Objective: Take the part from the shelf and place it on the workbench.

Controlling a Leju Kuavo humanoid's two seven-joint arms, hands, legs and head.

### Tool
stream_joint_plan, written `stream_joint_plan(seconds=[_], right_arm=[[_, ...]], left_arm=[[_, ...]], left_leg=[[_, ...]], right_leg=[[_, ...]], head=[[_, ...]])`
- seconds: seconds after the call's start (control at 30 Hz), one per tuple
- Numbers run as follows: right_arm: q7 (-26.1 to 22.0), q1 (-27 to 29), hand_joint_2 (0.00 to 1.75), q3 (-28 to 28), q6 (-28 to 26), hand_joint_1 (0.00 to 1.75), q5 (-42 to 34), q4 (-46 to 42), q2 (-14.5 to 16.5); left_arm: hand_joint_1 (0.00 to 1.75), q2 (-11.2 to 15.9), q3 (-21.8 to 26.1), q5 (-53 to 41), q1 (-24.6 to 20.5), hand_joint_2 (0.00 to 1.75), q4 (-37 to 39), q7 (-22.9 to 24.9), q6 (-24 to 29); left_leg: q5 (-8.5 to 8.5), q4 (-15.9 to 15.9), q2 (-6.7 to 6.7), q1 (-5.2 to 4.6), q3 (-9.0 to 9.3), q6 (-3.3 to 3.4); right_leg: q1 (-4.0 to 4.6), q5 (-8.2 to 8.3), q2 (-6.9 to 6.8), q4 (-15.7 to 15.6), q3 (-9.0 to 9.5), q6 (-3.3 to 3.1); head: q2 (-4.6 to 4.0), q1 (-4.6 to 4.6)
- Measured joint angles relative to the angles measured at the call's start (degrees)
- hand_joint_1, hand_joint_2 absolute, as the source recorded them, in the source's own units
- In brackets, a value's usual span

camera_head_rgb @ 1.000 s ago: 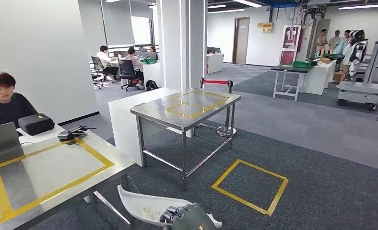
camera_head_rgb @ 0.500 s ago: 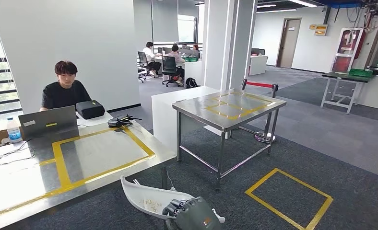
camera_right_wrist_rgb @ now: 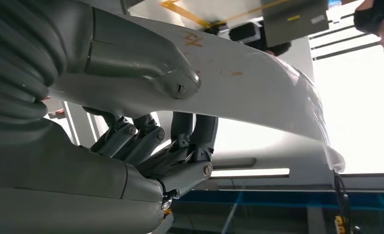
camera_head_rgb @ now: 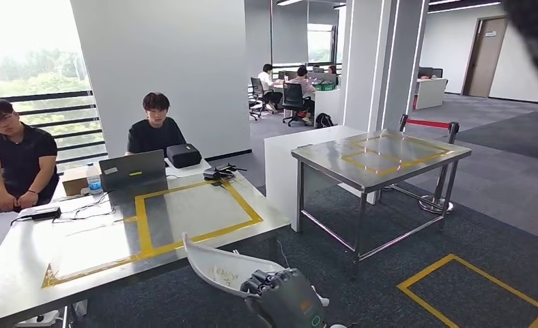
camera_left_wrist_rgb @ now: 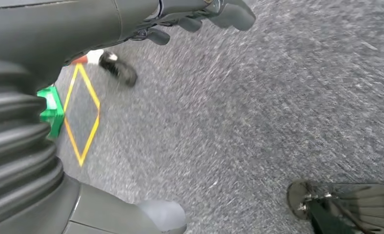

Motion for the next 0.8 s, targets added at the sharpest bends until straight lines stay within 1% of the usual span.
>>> stream_joint_plan(seconds=[0.03, 0.07, 0.1, 0.13, 0.17, 0.2, 0.23, 0.27, 0.3, 0.33, 0.37, 0.4, 0.43, 0.47, 0.5, 0.53, 0.57, 0.6, 0.63, 0.67, 0.7, 0.73, 0.77, 0.8], right_arm=[[0.2, 0.0, 1.75, -0.2, -0.2, 1.75, 0.0, -0.1, 0.0], [0.5, 0.0, 1.75, -0.4, -0.4, 1.75, 0.1, -0.1, -0.1], [0.8, 0.0, 1.75, -0.7, -0.5, 1.75, 0.4, -0.3, -0.2], [1.2, 0.0, 1.75, -1.1, -0.6, 1.75, 0.8, -0.5, -0.3], [1.6, 0.1, 1.75, -1.5, -0.7, 1.75, 1.3, -0.8, -0.4], [1.9, 0.1, 1.75, -2.0, -0.7, 1.75, 2.0, -1.2, -0.4], [2.2, 0.2, 1.75, -2.6, -0.7, 1.75, 2.6, -1.6, -0.5], [2.4, 0.4, 1.75, -3.2, -0.7, 1.75, 3.3, -2.1, -0.5], [2.5, 0.6, 1.75, -3.9, -0.6, 1.75, 4.0, -2.6, -0.5], [2.6, 0.8, 1.75, -4.6, -0.4, 1.75, 4.5, -3.0, -0.6], [2.4, 1.0, 1.75, -5.3, -0.2, 1.75, 4.9, -3.4, -0.6], [2.2, 1.2, 1.75, -5.9, 0.0, 1.75, 5.2, -3.7, -0.6], [1.9, 1.2, 1.75, -6.5, 0.2, 1.75, 5.4, -3.9, -0.6], [1.6, 1.3, 1.75, -7.1, 0.4, 1.75, 5.5, -4.1, -0.6], [1.3, 1.4, 1.75, -7.7, 0.5, 1.75, 5.7, -4.1, -0.6], [1.2, 1.6, 1.75, -8.1, 0.6, 1.75, 5.8, -4.2, -0.6], [1.1, 2.0, 1.75, -8.6, 0.8, 1.75, 5.9, -4.2, -0.6], [1.0, 2.3, 1.75, -8.9, 0.9, 1.75, 6.0, -4.2, -0.6], [0.9, 2.5, 1.75, -9.1, 1.0, 1.75, 6.0, -4.2, -0.6], [0.8, 2.6, 1.75, -9.4, 1.1, 1.75, 6.0, -4.2, -0.6], [0.7, 2.6, 1.75, -9.6, 1.2, 1.75, 6.0, -4.2, -0.6], [0.6, 2.5, 1.75, -9.9, 1.2, 1.75, 6.0, -4.2, -0.6], [0.6, 2.5, 1.75, -10.1, 1.3, 1.75, 6.0, -4.3, -0.6], [0.5, 2.5, 1.75, -10.3, 1.4, 1.75, 6.0, -4.3, -0.6]], left_arm=[[0.0, 0.0, 0.0, 0.0, -0.1, 1.75, 0.0, 0.1, 0.0], [0.0, 0.0, 0.0, 0.0, -0.1, 1.75, 0.0, 0.3, 0.1], [0.0, 0.0, 0.0, 0.0, -0.2, 1.75, 0.0, 0.6, 0.2], [0.0, 0.0, 0.0, 0.0, -0.2, 1.75, 0.0, 1.0, 0.3], [0.0, -0.1, 0.0, 0.0, -0.2, 1.75, 0.0, 1.4, 0.3], [0.0, -0.1, 0.0, -0.1, -0.2, 1.75, 0.0, 1.6, 0.4], [0.0, -0.2, 0.0, -0.2, -0.4, 1.75, -0.1, 1.6, 0.3], [0.0, -0.3, 0.0, -0.4, -0.6, 1.75, -0.1, 1.6, 0.2], [0.0, -0.4, 0.0, -0.4, -0.8, 1.75, -0.2, 1.7, 0.1], [0.0, -0.5, 0.0, -0.5, -1.0, 1.75, -0.2, 1.9, -0.1], [0.0, -0.6, 0.0, -0.5, -1.2, 1.75, -0.2, 2.2, -0.2], [0.0, -0.7, 0.0, -0.5, -1.3, 1.75, -0.2, 2.5, -0.3], [0.0, -0.8, 0.1, -0.5, -1.4, 1.75, -0.2, 2.8, -0.4], [0.0, -0.9, 0.1, -0.5, -1.5, 1.75, -0.2, 3.0, -0.4], [0.0, -1.0, 0.3, -0.5, -1.7, 1.75, -0.2, 3.2, -0.3], [0.0, -1.0, 0.4, -0.5, -1.9, 1.75, -0.2, 3.4, -0.3], [0.0, -1.0, 0.5, -0.5, -2.1, 1.75, -0.2, 3.5, -0.2], [0.0, -1.0, 0.6, -0.5, -2.1, 1.75, -0.2, 3.7, -0.1], [0.0, -1.0, 0.8, -0.4, -2.1, 1.75, -0.2, 3.8, -0.1], [0.0, -1.1, 0.9, -0.4, -2.1, 1.75, -0.2, 3.8, 0.0], [0.0, -1.1, 0.9, -0.4, -2.2, 1.75, -0.2, 3.9, 0.0], [0.0, -1.2, 0.9, -0.3, -2.2, 1.75, -0.2, 3.9, 0.0], [0.0, -1.2, 1.0, -0.3, -2.3, 1.75, -0.2, 3.9, 0.0], [0.0, -1.2, 1.0, -0.3, -2.3, 1.75, -0.2, 3.9, 0.0]], left_leg=[[-2.08, 3.9, 1.27, -0.07, -1.59, -0.09], [-3.63, 7.4, 1.81, -0.07, -2.93, -0.14], [-4.22, 9.3, 2.04, -0.07, -3.45, -0.14], [-3.79, 9.1, 2.21, -0.08, -2.84, -0.1], [-2.52, 6.6, 2.61, -0.1, -1.06, 0.01], [-1.14, 2.6, 3.69, -0.19, 1.38, 0.19], [-0.17, -0.9, 4.98, -0.4, 3.54, 0.54], [0.4, -3.5, 5.96, -0.6, 5.0, 1.0], [0.51, -4.8, 6.5, -0.79, 5.63, 1.48], [0.52, -4.9, 6.16, -0.94, 5.6, 1.93], [0.67, -5.0, 5.42, -0.92, 5.48, 2.29], [0.83, -5.1, 4.76, -0.81, 5.39, 2.61], [1.0, -5.2, 4.16, -0.68, 5.33, 2.91], [1.18, -5.4, 3.58, -0.5, 5.26, 3.2], [1.31, -5.4, 2.98, -0.38, 5.16, 3.42], [1.39, -5.4, 2.28, -0.34, 5.04, 3.57], [1.46, -5.4, 1.49, -0.32, 4.94, 3.64], [1.51, -5.4, 0.63, -0.31, 4.89, 3.65], [1.56, -5.3, -0.25, -0.3, 4.87, 3.6], [1.61, -5.3, -1.12, -0.28, 4.87, 3.51], [1.66, -5.2, -1.98, -0.23, 4.87, 3.39], [1.74, -5.1, -2.78, -0.24, 4.79, 3.16], [1.86, -5.1, -3.6, -0.2, 4.62, 2.84], [2.03, -5.1, -4.33, -0.12, 4.41, 2.43]], right_leg=[[0.13, 0.0, -0.86, 0.0, -0.11, -0.16], [0.25, -0.02, -1.8, 0.1, -0.21, -0.21], [0.34, -0.04, -2.76, 0.2, -0.3, -0.25], [0.4, -0.08, -3.7, 0.3, -0.37, -0.27], [0.43, -0.15, -4.56, 0.4, -0.4, -0.25], [0.47, -0.28, -5.35, 0.6, -0.38, -0.16], [0.64, -0.44, -6.07, 0.7, -0.39, 0.02], [0.8, -0.58, -6.71, 0.8, -0.39, 0.26], [0.95, -0.67, -7.33, 0.9, -0.35, 0.53], [1.07, -0.72, -7.96, 0.8, -0.28, 0.79], [1.05, -0.76, -8.54, 0.7, -0.15, 1.06], [0.92, -0.95, -8.19, 0.9, -0.1, 1.44], [0.76, -1.58, -6.93, 1.7, -0.35, 1.83], [0.58, -2.82, -5.11, 3.5, -1.15, 2.22], [0.39, -4.56, -3.05, 6.6, -2.53, 2.56], [0.32, -6.46, -1.78, 10.4, -4.34, 2.74], [0.27, -7.89, -1.25, 14.1, -6.15, 2.84], [0.24, -8.3, -1.09, 16.4, -7.33, 2.87], [0.19, -7.55, -1.0, 16.5, -7.53, 2.82], [0.1, -5.78, -0.77, 14.4, -6.64, 2.74], [-0.05, -3.46, -0.03, 10.5, -4.86, 2.62], [-0.21, -1.83, 1.39, 6.5, -3.02, 2.5], [-0.32, -0.75, 2.62, 3.4, -1.61, 2.43], [-0.33, -0.38, 3.53, 1.5, -0.82, 2.36]], head=[[-0.01, -0.08], [0.0, -0.08], [-0.01, -0.09], [-0.01, -0.09], [0.0, -0.09], [0.0, -0.1], [0.0, -0.12], [0.0, -0.1], [0.0, -0.09], [0.0, -0.05], [0.01, -0.02], [0.0, 0.01], [0.0, 0.03], [0.0, 0.06], [0.0, 0.11], [0.0, 0.14], [0.0, 0.16], [0.0, 0.17], [0.0, 0.19], [0.01, 0.2], [0.01, 0.2], [0.0, 0.2], [0.0, 0.2], [0.0, 0.18]])
